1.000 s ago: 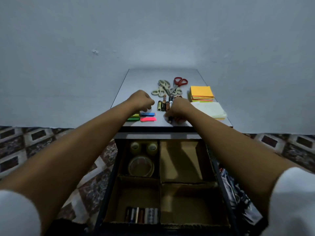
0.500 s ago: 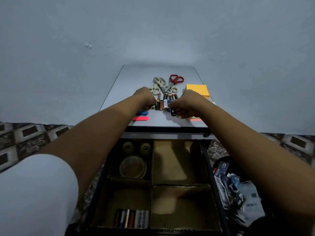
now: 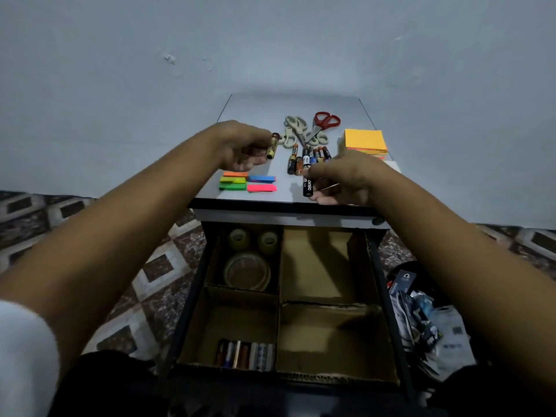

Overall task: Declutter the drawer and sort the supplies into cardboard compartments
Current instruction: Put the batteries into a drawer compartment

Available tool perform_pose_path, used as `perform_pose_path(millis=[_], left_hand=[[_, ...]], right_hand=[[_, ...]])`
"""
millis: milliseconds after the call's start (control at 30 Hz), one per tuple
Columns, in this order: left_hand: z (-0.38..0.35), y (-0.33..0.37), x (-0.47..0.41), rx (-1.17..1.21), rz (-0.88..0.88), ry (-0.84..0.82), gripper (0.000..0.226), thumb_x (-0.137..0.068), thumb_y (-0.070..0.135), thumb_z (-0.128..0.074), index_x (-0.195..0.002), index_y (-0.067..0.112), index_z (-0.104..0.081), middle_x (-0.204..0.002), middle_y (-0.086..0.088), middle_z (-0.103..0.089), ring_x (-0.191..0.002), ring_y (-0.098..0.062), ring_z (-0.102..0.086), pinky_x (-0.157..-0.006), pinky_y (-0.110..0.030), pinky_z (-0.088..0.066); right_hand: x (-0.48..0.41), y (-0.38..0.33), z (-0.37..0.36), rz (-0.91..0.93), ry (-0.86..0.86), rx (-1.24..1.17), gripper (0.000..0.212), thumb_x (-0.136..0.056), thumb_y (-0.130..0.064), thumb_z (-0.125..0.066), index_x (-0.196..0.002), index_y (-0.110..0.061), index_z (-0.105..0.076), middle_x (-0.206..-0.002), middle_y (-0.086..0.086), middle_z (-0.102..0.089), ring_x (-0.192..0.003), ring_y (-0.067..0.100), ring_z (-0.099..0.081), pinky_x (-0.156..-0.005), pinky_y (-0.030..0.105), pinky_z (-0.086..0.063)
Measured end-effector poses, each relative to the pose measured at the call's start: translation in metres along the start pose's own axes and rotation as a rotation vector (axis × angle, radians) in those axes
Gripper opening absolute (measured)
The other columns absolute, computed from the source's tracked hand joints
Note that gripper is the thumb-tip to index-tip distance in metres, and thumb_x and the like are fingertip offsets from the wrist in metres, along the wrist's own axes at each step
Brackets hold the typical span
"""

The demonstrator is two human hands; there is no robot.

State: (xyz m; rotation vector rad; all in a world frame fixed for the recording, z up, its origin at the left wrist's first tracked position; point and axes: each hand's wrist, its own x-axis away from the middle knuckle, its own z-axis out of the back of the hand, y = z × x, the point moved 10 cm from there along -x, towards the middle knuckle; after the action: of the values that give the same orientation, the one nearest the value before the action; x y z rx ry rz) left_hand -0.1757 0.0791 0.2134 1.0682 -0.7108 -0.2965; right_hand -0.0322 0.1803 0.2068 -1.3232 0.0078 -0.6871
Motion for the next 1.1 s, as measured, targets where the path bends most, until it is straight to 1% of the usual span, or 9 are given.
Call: perform_pose_path(millis=[133,233,333,500,600,700,900,1000,1100], left_hand=[[-0.009,-0.044,0.053,0.147,0.050,-0.181,0.021,-0.092,0.016,-0.050,-0.071,0.016,-0.052,-0.052,0.005,-0.057,-0.050,-0.003,-0.059,-0.041,-0.010,-0.036],[-0.014,-0.090,0.083,0.051,0.066,-0.242,0.012,-0.092,0.013,-0.051,-0.082,0.012,-0.058,-0.070,0.000,-0.061,-0.053,-0.003,-0.060,-0.043,-0.013,-0.036],[-0.021,-0.137,0.100,-0.143,0.085,-0.251,0.008,-0.090,0.008,-0.056,-0.095,0.004,-0.062,-0.074,-0.005,-0.062,-0.052,-0.003,-0.061,-0.046,-0.013,-0.041],[-0.043,-0.205,0.103,-0.547,0.145,-0.388,0.034,-0.088,0.011,-0.060,-0.117,0.027,-0.051,-0.086,0.000,-0.064,-0.064,-0.007,-0.063,-0.059,-0.019,-0.052],[-0.050,-0.231,0.099,-0.791,0.197,-0.453,0.028,-0.090,0.008,-0.057,-0.118,0.011,-0.053,-0.082,-0.002,-0.063,-0.065,-0.010,-0.063,-0.063,-0.023,-0.055],[-0.054,-0.249,0.097,-0.920,0.291,-0.522,0.026,-0.089,0.003,-0.057,-0.114,-0.003,-0.054,-0.097,-0.015,-0.065,-0.066,-0.016,-0.065,-0.055,-0.022,-0.054],[-0.057,-0.260,0.092,-1.011,0.373,-0.518,0.052,-0.092,-0.005,-0.047,-0.140,0.000,-0.026,-0.144,-0.020,-0.029,-0.105,-0.033,-0.063,-0.070,-0.035,-0.056],[-0.057,-0.262,0.092,-1.003,0.407,-0.546,0.044,-0.093,-0.007,-0.043,-0.136,-0.004,-0.032,-0.139,-0.024,-0.035,-0.105,-0.033,-0.064,-0.070,-0.034,-0.056],[-0.051,-0.257,0.091,-0.962,0.412,-0.559,0.024,-0.092,-0.005,-0.048,-0.116,-0.008,-0.048,-0.127,-0.024,-0.050,-0.085,-0.023,-0.069,-0.058,-0.023,-0.057]], right_hand=[[0.018,0.027,-0.032,-0.057,-0.131,-0.095,0.012,-0.089,-0.013,-0.062,-0.084,-0.004,-0.055,-0.064,0.008,-0.054,-0.045,0.012,-0.058,-0.043,0.019,-0.051],[0.033,0.053,-0.055,-0.093,-0.171,-0.070,0.012,-0.088,-0.013,-0.063,-0.086,-0.003,-0.059,-0.062,0.008,-0.057,-0.055,0.016,-0.061,-0.043,0.019,-0.051],[0.045,0.077,-0.074,-0.093,-0.182,-0.017,0.014,-0.088,-0.013,-0.062,-0.079,-0.004,-0.060,-0.066,0.010,-0.057,-0.063,0.021,-0.060,-0.040,0.018,-0.047],[0.056,0.112,-0.100,-0.135,-0.229,0.103,0.013,-0.089,-0.019,-0.061,-0.093,-0.006,-0.061,-0.080,0.008,-0.060,-0.070,0.016,-0.061,-0.066,0.026,-0.055],[0.060,0.120,-0.109,-0.153,-0.242,0.122,0.016,-0.089,-0.018,-0.060,-0.096,-0.004,-0.060,-0.079,0.008,-0.060,-0.067,0.014,-0.060,-0.065,0.025,-0.054],[0.061,0.120,-0.115,-0.146,-0.253,0.107,0.012,-0.090,-0.017,-0.059,-0.092,-0.005,-0.059,-0.077,0.007,-0.058,-0.063,0.013,-0.058,-0.059,0.021,-0.053],[0.056,0.124,-0.122,-0.137,-0.276,0.086,0.009,-0.089,-0.016,-0.060,-0.085,-0.008,-0.058,-0.076,0.008,-0.058,-0.064,0.014,-0.057,-0.061,0.024,-0.053],[0.055,0.127,-0.124,-0.138,-0.282,0.079,0.009,-0.089,-0.016,-0.060,-0.087,-0.007,-0.058,-0.076,0.007,-0.058,-0.063,0.014,-0.058,-0.060,0.022,-0.053],[0.053,0.129,-0.125,-0.134,-0.292,0.077,0.008,-0.089,-0.016,-0.060,-0.087,-0.008,-0.058,-0.077,0.007,-0.058,-0.064,0.014,-0.058,-0.062,0.023,-0.053]])
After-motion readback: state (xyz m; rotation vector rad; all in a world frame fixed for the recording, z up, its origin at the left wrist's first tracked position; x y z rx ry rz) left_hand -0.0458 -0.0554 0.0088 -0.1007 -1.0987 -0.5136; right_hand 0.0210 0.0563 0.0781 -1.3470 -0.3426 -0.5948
